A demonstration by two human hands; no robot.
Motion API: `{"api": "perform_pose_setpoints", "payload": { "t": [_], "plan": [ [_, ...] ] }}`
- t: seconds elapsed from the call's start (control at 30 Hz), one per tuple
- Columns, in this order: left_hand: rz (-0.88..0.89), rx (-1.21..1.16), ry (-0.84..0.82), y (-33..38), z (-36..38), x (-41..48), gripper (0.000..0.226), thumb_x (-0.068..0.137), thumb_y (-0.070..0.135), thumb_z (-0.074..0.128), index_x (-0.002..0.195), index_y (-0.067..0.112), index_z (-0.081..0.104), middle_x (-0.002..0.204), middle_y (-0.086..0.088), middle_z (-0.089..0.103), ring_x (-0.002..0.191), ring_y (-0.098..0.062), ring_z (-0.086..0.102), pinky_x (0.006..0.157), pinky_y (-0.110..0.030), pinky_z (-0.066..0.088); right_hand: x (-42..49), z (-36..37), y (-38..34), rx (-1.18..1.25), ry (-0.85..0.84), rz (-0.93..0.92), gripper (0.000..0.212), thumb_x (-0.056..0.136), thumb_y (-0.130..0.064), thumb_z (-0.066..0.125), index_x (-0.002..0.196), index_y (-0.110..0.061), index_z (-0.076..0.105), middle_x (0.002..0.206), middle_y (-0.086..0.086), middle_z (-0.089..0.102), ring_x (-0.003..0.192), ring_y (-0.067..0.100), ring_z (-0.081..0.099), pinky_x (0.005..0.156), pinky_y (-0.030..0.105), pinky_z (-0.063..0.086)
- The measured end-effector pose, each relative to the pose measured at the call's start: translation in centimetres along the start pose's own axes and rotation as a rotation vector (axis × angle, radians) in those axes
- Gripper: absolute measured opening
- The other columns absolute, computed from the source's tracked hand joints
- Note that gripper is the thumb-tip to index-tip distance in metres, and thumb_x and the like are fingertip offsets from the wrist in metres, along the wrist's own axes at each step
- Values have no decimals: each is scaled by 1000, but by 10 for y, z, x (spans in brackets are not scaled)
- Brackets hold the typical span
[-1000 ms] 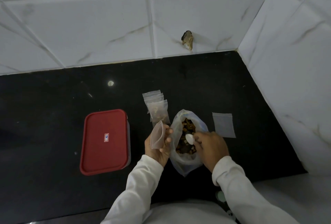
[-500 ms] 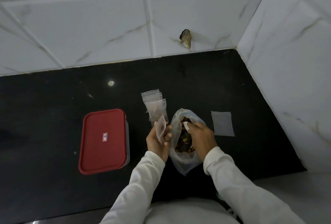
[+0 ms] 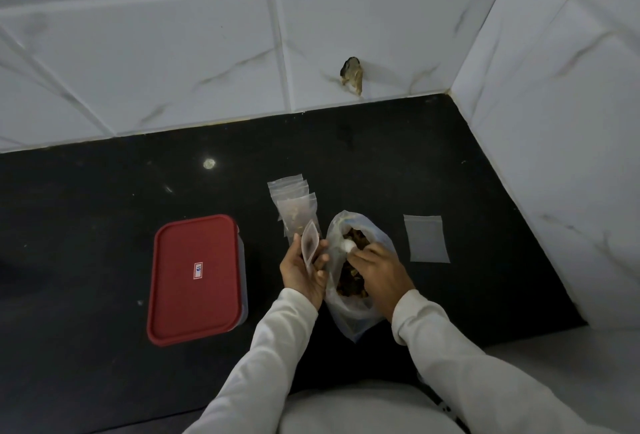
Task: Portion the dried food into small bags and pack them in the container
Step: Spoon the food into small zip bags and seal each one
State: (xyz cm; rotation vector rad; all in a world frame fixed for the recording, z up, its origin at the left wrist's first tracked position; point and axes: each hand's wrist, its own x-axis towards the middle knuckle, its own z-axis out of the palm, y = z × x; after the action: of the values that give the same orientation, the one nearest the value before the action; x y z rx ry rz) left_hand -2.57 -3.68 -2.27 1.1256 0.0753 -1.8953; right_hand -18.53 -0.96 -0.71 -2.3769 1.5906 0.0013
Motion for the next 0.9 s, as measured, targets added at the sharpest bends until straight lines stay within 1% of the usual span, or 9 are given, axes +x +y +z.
{"api": "perform_pose_setpoints", "payload": {
  "t": [0.07, 0.13, 0.23, 0.3, 0.43, 0.57, 0.67, 0.77, 0.9],
  "plan": [
    [-2, 1, 5, 0, 1, 1, 37, 97, 45, 50, 100, 12, 68, 75, -6, 69, 47, -12, 60, 33, -16, 40, 2, -2, -1, 46, -131, 32, 54, 77, -21, 78, 124, -2, 60, 128, 17, 59, 116, 32, 57, 103, 39, 43],
    [-6, -2, 4, -1, 1, 2, 38, 97, 45, 50, 101, 12, 68, 76, -6, 69, 48, -12, 60, 34, -17, 40, 1, -1, 1, 28, -286, 67, 50, 98, -21, 53, 144, -7, 39, 148, 13, 39, 135, 25, 38, 114, 31, 23],
    [-4, -20, -2, -1, 0, 2, 39, 97, 45, 50, 99, 12, 69, 76, -6, 69, 48, -12, 61, 33, -16, 41, -2, -2, 4, 54, -149, 81, 36, 98, -13, 49, 134, -11, 55, 136, 11, 54, 130, 25, 46, 106, 27, 29],
    [-2, -25, -8, -1, 0, 2, 39, 98, 45, 49, 96, 12, 70, 75, -6, 69, 48, -11, 60, 33, -16, 40, -6, -10, 3, 90, -180, 138, 34, 99, -11, 49, 132, -10, 57, 133, 9, 55, 127, 24, 49, 104, 26, 31],
    [-1, -18, -15, -1, -3, -1, 39, 97, 47, 50, 96, 13, 70, 75, -5, 68, 49, -12, 59, 34, -17, 39, -14, -15, 1, 241, -5, 273, 31, 95, -3, 49, 117, -12, 69, 109, 11, 67, 104, 29, 60, 88, 34, 43],
    [27, 7, 3, -5, -8, -4, 38, 95, 48, 49, 98, 16, 70, 76, -3, 66, 53, -12, 55, 37, -18, 36, -23, -7, -11, 386, 42, 301, 28, 97, -10, 47, 114, -6, 70, 106, 14, 66, 100, 30, 57, 78, 18, 39],
    [55, 8, 19, -6, -5, -2, 34, 94, 47, 52, 95, 17, 69, 76, -2, 63, 53, -12, 52, 39, -19, 35, -24, -7, -14, 575, 93, 314, 21, 97, -13, 55, 102, -10, 75, 97, 7, 72, 92, 20, 64, 83, 21, 48],
    [72, -19, 35, -7, -2, -1, 32, 95, 45, 52, 92, 17, 68, 74, -2, 60, 52, -12, 50, 38, -19, 34, -25, -7, -8, 779, 76, 352, 15, 93, -15, 62, 101, -15, 75, 99, -5, 73, 93, 5, 65, 83, 8, 44],
    [76, -73, 41, -8, -1, -2, 31, 96, 42, 50, 92, 16, 67, 72, -3, 59, 49, -12, 49, 35, -19, 32, -24, -8, 1, 923, -51, 452, 14, 91, -21, 65, 100, -22, 76, 101, -13, 73, 98, 1, 64, 95, 15, 44]
  ]
}}
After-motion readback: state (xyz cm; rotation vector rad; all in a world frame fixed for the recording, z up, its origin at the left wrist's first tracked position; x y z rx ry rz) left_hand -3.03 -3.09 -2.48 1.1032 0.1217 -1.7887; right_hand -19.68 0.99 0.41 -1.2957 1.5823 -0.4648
